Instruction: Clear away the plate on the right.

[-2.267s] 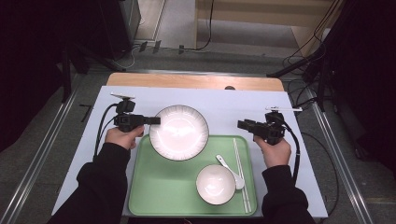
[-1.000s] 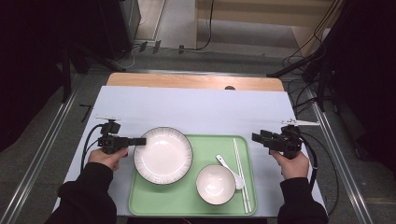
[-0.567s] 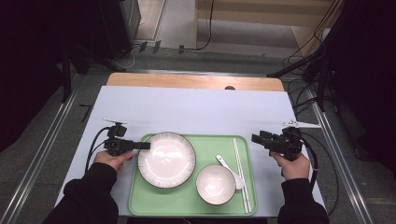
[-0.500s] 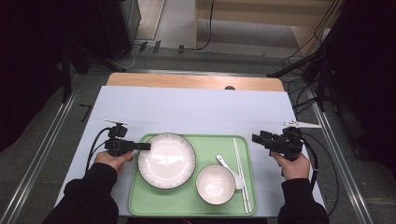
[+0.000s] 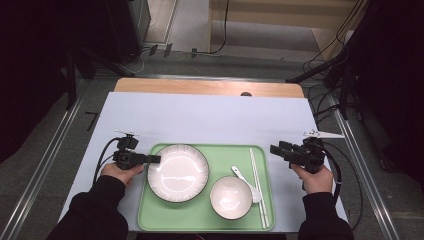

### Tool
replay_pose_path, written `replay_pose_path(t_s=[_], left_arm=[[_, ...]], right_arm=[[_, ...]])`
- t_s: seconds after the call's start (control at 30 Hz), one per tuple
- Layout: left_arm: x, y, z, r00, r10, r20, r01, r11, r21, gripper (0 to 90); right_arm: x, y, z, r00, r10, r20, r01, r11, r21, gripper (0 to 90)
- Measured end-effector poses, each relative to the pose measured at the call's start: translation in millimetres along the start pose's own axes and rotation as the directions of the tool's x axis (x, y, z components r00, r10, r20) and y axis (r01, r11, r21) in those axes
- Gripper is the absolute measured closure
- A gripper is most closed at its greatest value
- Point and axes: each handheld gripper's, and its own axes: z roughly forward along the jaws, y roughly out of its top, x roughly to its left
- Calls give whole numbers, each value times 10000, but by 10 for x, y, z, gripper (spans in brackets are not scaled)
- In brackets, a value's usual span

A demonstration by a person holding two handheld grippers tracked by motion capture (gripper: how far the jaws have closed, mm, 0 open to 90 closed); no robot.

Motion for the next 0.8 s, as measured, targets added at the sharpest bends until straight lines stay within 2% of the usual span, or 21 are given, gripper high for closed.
replay_pose_path(t_s=[0.1,0.17,0.23,0.33,0.5,0.7,0.8], left_arm=[[-7,-6,18,9995,207,-228,-204,9997,158,828],[-24,-7,15,9990,335,-285,-333,9994,89,816],[-47,-10,-4,9976,609,-315,-611,9981,-56,759],[-97,-18,-43,9924,1118,-511,-1140,9926,-421,711],[-123,-24,-112,9888,1354,-622,-1409,9855,-949,619],[-150,-43,-235,9844,1588,-758,-1680,9763,-1365,530],[-177,-72,-289,9778,1931,-817,-2033,9685,-1437,487]], right_arm=[[-2,-13,-16,10000,-14,-17,14,10000,18,439],[-1,-20,-20,10000,14,-37,-14,10000,41,438],[1,-26,-22,10000,-20,-50,20,10000,81,437],[9,-42,-17,9999,-79,-63,79,10000,51,437],[37,-80,-32,9996,-249,-103,250,9997,63,433],[88,-139,-76,9986,-520,-75,521,9986,45,412],[126,-175,-95,9976,-694,13,694,9975,124,400]])
